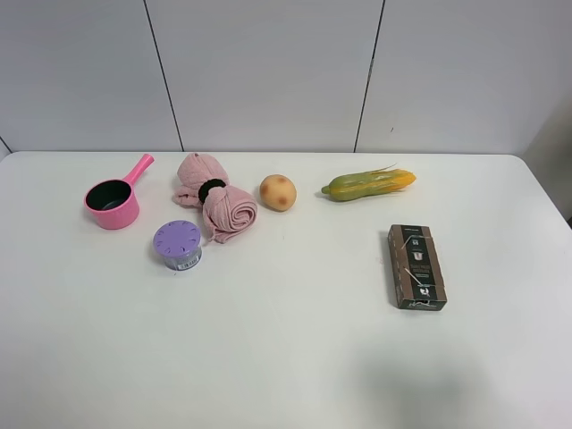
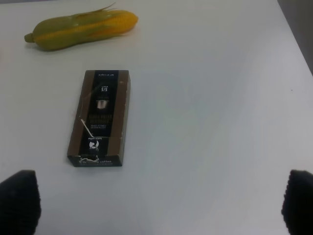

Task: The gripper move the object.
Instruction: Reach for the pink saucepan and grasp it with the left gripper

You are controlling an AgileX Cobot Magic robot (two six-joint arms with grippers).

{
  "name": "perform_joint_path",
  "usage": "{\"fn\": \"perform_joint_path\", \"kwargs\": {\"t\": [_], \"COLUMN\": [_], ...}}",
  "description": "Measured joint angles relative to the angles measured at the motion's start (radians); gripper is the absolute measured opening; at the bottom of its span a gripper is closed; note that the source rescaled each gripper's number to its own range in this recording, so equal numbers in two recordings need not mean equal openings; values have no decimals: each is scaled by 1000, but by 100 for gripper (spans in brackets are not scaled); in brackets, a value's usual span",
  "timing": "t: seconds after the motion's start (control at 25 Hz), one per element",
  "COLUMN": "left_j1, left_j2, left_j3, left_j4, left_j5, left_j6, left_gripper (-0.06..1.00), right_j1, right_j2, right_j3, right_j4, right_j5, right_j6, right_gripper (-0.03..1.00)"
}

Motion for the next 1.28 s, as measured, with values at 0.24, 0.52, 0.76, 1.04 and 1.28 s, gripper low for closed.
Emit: {"fn": "perform_joint_path", "kwargs": {"t": [0.24, 0.52, 0.76, 1.04, 1.28], "left_j1": [0, 0, 0, 0, 0], "left_j2": [0, 0, 0, 0, 0], "left_j3": [0, 0, 0, 0, 0], "left_j4": [0, 0, 0, 0, 0], "left_j5": [0, 0, 0, 0, 0], "left_j6": [0, 0, 0, 0, 0], "left_gripper": [90, 90, 90, 90, 90], "right_j1": [0, 0, 0, 0, 0], "right_j2": [0, 0, 0, 0, 0], "right_j3": [0, 0, 0, 0, 0], "right_j4": [0, 0, 0, 0, 0], "right_j5": [0, 0, 0, 0, 0], "right_j6": [0, 0, 0, 0, 0], "right_gripper": [100, 100, 100, 100, 100]}}
